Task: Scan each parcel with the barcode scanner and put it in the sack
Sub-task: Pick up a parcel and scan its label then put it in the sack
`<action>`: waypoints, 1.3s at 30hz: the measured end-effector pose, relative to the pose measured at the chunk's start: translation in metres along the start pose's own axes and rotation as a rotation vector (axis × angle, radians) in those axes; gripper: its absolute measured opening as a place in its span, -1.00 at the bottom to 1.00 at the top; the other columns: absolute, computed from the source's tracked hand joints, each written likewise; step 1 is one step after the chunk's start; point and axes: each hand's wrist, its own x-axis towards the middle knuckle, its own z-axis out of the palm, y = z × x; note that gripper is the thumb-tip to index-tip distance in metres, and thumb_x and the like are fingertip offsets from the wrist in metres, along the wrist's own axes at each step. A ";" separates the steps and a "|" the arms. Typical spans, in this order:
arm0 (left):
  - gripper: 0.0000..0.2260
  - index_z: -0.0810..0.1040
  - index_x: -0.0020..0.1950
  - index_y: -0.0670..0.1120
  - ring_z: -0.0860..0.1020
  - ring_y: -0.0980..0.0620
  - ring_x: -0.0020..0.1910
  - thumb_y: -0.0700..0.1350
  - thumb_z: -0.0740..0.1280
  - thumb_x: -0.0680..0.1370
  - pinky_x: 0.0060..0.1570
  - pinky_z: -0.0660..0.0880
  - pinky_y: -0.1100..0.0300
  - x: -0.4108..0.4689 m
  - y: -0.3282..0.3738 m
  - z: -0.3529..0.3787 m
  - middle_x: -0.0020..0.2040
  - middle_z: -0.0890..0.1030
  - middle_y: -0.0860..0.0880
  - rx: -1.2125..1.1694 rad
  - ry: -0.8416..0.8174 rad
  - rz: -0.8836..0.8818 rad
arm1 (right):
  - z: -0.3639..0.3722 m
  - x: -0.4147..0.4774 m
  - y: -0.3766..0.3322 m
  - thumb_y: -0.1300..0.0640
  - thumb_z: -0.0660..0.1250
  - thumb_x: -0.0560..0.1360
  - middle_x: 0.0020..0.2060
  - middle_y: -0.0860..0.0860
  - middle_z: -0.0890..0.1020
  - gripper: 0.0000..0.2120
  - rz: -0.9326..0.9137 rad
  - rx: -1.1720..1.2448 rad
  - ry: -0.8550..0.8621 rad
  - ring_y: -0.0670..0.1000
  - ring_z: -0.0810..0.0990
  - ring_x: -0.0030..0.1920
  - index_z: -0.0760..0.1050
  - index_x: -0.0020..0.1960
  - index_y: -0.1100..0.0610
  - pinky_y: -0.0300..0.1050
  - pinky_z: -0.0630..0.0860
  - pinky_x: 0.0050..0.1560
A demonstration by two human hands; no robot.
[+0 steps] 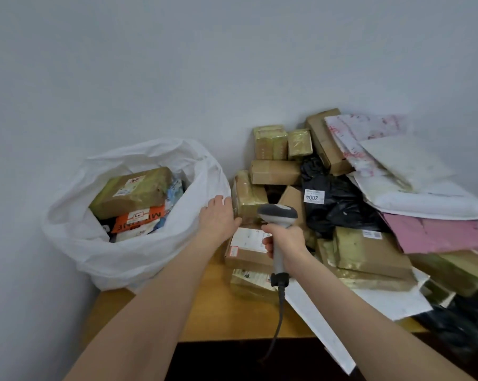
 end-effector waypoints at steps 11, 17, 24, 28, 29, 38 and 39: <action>-0.52 0.33 0.37 -0.13 0.42 -0.15 0.28 0.13 0.26 0.57 0.14 0.44 -0.01 -0.018 0.154 0.004 0.33 0.40 -0.16 -0.064 -0.028 -0.100 | -0.151 0.015 -0.018 0.25 0.39 0.48 -0.62 0.03 0.51 -0.85 0.058 0.119 -0.114 -0.06 0.42 -0.62 0.47 -0.24 0.22 -0.23 0.39 -0.53; -0.47 0.26 0.46 -0.11 0.39 -0.12 0.32 0.10 0.27 0.58 0.15 0.43 0.03 -0.036 0.174 0.016 0.39 0.35 -0.15 -0.124 -0.095 -0.216 | -0.175 0.026 -0.026 0.25 0.39 0.48 -0.50 0.09 0.51 -0.84 0.098 0.120 -0.143 -0.01 0.43 -0.53 0.46 -0.23 0.22 -0.19 0.38 -0.49; -0.44 0.22 0.48 -0.15 0.38 -0.16 0.35 0.09 0.27 0.59 0.23 0.42 -0.03 -0.033 0.125 0.046 0.41 0.32 -0.18 -0.219 -0.215 -0.459 | -0.146 0.053 -0.022 0.23 0.42 0.48 -0.45 0.08 0.54 -0.85 0.182 0.108 -0.159 -0.04 0.48 -0.49 0.47 -0.19 0.21 -0.17 0.47 -0.41; -0.43 0.22 0.48 -0.17 0.37 -0.16 0.35 0.09 0.26 0.59 0.23 0.40 -0.01 -0.020 0.090 0.071 0.40 0.34 -0.19 -0.248 -0.258 -0.545 | -0.120 0.078 -0.006 0.23 0.42 0.47 -0.37 0.12 0.58 -0.87 0.254 0.097 -0.139 0.01 0.54 -0.42 0.51 -0.07 0.25 -0.11 0.56 -0.31; -0.44 0.23 0.46 -0.19 0.38 -0.16 0.35 0.09 0.26 0.59 0.23 0.40 -0.01 -0.016 0.082 0.077 0.40 0.35 -0.19 -0.259 -0.270 -0.562 | -0.114 0.086 0.000 0.22 0.44 0.45 -0.27 0.15 0.60 -0.79 0.263 0.095 -0.125 0.06 0.58 -0.32 0.50 0.03 0.26 -0.05 0.62 -0.18; -0.39 0.26 0.45 -0.28 0.44 -0.18 0.32 0.13 0.25 0.59 0.17 0.43 0.06 0.016 0.030 0.126 0.39 0.41 -0.22 -0.490 -0.455 -0.647 | -0.070 0.119 0.029 0.14 0.53 0.39 0.13 0.12 0.57 -0.45 0.351 -0.002 -0.032 0.12 0.55 0.03 0.40 0.30 0.18 0.01 0.56 -0.05; -0.40 0.30 0.43 -0.29 0.45 -0.18 0.31 0.14 0.23 0.59 0.13 0.42 0.08 0.019 0.028 0.126 0.38 0.43 -0.22 -0.510 -0.454 -0.654 | -0.067 0.120 0.030 0.15 0.53 0.39 0.14 0.13 0.57 -0.46 0.359 -0.005 -0.030 0.13 0.56 0.03 0.41 0.30 0.19 0.04 0.58 -0.04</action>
